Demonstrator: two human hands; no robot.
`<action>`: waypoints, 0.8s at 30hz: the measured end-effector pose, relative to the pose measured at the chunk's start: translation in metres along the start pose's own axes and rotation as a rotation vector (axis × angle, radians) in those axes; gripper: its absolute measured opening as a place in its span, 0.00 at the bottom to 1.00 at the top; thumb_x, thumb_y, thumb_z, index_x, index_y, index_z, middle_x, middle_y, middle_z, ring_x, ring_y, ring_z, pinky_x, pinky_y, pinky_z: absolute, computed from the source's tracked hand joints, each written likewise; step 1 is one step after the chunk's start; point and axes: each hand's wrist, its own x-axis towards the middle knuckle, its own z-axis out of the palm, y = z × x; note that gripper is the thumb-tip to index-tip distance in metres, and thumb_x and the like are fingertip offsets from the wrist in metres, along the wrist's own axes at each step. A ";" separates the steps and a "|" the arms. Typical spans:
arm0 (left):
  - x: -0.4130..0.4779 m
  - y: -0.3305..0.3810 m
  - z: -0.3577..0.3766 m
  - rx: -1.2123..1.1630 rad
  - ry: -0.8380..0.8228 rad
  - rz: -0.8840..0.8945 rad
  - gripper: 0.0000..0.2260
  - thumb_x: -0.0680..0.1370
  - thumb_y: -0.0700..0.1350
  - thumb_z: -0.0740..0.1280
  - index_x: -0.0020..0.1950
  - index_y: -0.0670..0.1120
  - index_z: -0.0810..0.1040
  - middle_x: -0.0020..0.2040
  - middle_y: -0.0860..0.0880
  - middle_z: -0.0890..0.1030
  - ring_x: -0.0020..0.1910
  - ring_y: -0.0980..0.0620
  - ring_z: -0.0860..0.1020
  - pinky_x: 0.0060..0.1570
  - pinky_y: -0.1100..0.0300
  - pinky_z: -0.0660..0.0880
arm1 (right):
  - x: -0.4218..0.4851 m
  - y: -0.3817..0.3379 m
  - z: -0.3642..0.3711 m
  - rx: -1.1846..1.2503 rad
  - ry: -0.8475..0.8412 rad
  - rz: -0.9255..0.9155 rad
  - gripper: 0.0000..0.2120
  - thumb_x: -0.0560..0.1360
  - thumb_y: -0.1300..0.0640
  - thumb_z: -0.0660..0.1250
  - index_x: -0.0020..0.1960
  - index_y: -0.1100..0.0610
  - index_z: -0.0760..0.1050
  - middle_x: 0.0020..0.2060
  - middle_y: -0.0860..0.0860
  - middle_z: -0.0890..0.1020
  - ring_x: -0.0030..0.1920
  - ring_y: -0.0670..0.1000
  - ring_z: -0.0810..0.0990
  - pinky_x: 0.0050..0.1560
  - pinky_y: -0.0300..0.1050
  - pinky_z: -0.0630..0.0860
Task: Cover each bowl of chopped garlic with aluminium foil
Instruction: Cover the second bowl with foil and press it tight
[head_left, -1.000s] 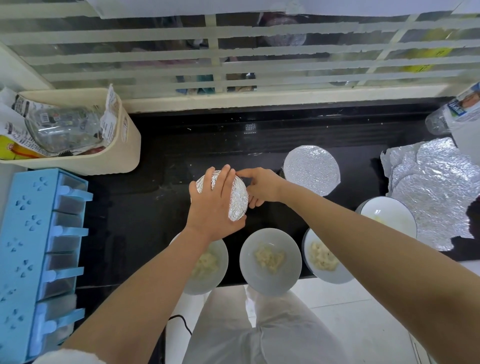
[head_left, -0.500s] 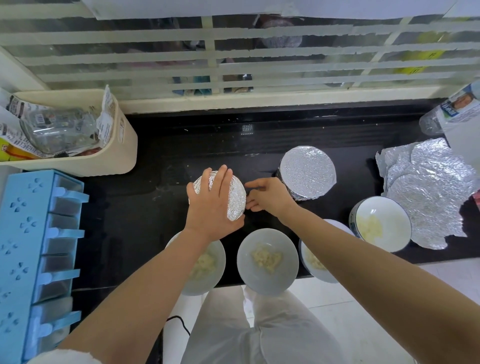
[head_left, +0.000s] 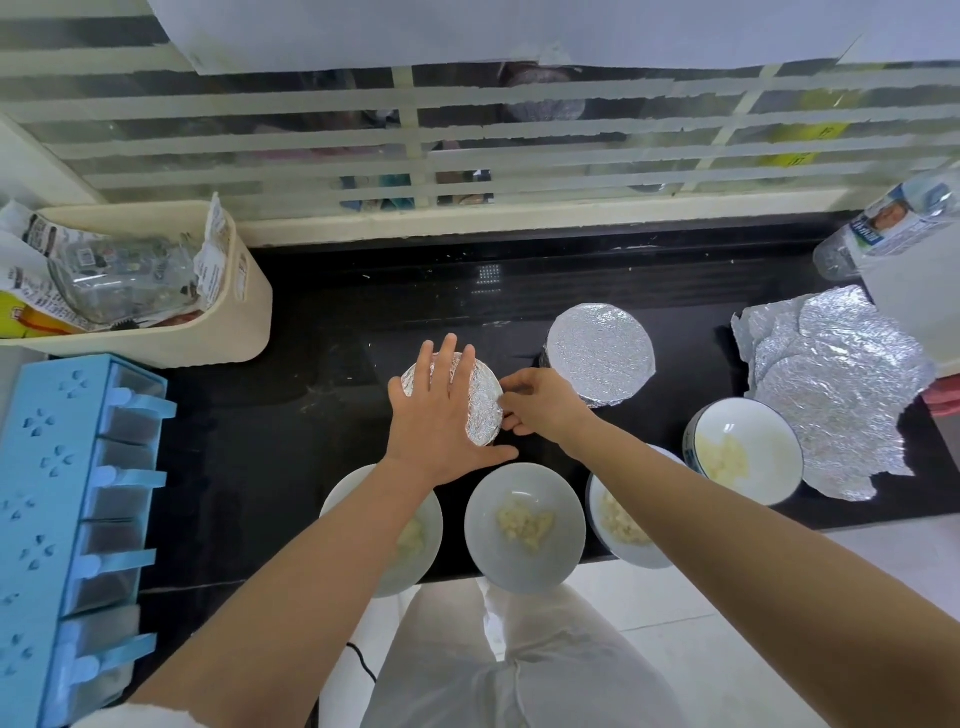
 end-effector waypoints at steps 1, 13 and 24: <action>-0.001 0.000 -0.002 -0.019 -0.002 0.001 0.57 0.64 0.80 0.59 0.80 0.48 0.41 0.81 0.47 0.40 0.79 0.43 0.40 0.71 0.35 0.55 | -0.001 -0.001 0.000 -0.012 -0.001 -0.008 0.06 0.75 0.62 0.65 0.48 0.53 0.76 0.43 0.60 0.85 0.42 0.57 0.84 0.54 0.57 0.80; -0.013 -0.019 0.002 -0.089 -0.012 -0.007 0.57 0.63 0.77 0.63 0.80 0.47 0.44 0.80 0.42 0.40 0.79 0.41 0.41 0.74 0.34 0.48 | -0.005 -0.001 0.001 0.001 0.009 -0.005 0.11 0.74 0.65 0.65 0.41 0.50 0.75 0.43 0.61 0.85 0.40 0.54 0.82 0.51 0.54 0.82; -0.016 -0.017 -0.001 -0.165 0.017 -0.033 0.62 0.61 0.73 0.72 0.80 0.46 0.42 0.80 0.40 0.45 0.77 0.40 0.51 0.72 0.46 0.59 | 0.001 0.001 0.002 0.039 0.055 0.019 0.06 0.75 0.66 0.65 0.47 0.55 0.76 0.44 0.59 0.84 0.39 0.52 0.81 0.48 0.50 0.83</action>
